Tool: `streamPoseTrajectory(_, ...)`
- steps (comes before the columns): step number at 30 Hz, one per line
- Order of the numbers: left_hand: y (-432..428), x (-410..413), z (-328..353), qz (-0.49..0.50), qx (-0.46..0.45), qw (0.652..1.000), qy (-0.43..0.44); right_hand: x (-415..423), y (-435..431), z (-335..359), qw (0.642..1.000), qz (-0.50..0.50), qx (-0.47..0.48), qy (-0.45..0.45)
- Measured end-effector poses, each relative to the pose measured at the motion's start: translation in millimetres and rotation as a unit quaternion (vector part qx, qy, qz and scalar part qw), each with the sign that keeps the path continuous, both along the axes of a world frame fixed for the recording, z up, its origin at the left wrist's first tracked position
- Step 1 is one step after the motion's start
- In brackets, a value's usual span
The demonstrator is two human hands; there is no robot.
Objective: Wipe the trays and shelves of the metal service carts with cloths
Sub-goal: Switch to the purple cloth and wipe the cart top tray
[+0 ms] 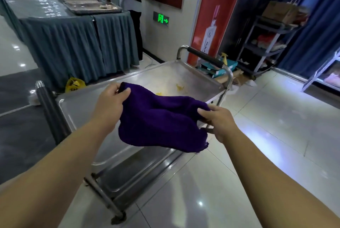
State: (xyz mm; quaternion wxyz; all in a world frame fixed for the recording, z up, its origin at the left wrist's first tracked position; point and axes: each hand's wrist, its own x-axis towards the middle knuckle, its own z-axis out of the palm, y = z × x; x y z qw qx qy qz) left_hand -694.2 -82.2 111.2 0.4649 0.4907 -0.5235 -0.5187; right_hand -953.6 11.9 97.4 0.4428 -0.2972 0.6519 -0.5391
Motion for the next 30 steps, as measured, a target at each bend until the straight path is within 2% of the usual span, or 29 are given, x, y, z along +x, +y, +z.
streamPoseTrajectory(3,-15.9,3.8,0.6,0.005,-0.013,1.0,0.001,0.8,-28.5,3.6,0.995,-0.076,-0.049,0.05)
streamPoseTrajectory(9,-42.8,2.9,11.7,0.016,-0.023,1.0,-0.004,0.0,-85.9,11.0,0.991,-0.112,-0.07,-0.032)
streamPoseTrajectory(12,-51.3,-2.9,17.7,0.035,-0.046,0.998,-0.017,-6.6,-107.1,17.7,0.986,-0.061,-0.047,-0.148)
streamPoseTrajectory(14,-57.1,-7.8,18.9,0.059,-0.054,0.996,-0.026,-13.2,-118.1,19.9,0.984,-0.009,-0.04,-0.175)
streamPoseTrajectory(15,-60.1,-10.7,18.9,0.073,-0.056,0.995,-0.027,-18.1,-123.8,18.0,0.988,0.008,-0.033,-0.153)
streamPoseTrajectory(17,-66.4,-16.9,18.7,0.111,-0.054,0.992,-0.022,-26.4,-134.4,16.2,0.998,0.039,-0.015,-0.042)
streamPoseTrajectory(19,-70.7,-21.5,15.6,0.156,-0.049,0.986,-0.021,-33.6,-146.5,15.1,0.995,0.071,-0.01,0.064)
streamPoseTrajectory(21,-72.9,-26.7,13.0,0.19,-0.044,0.981,-0.013,-40.5,-159.2,14.6,0.988,0.095,-0.013,0.121)
streamPoseTrajectory(26,-75.5,-38.9,10.0,0.293,-0.032,0.956,0.002,-58.3,-185.9,23.5,0.976,0.171,-0.005,0.131)
streamPoseTrajectory(30,-69.3,-47.8,7.9,0.335,-0.017,0.942,0.019,-71.7,-204.3,27.1,0.972,0.19,0.006,0.14)
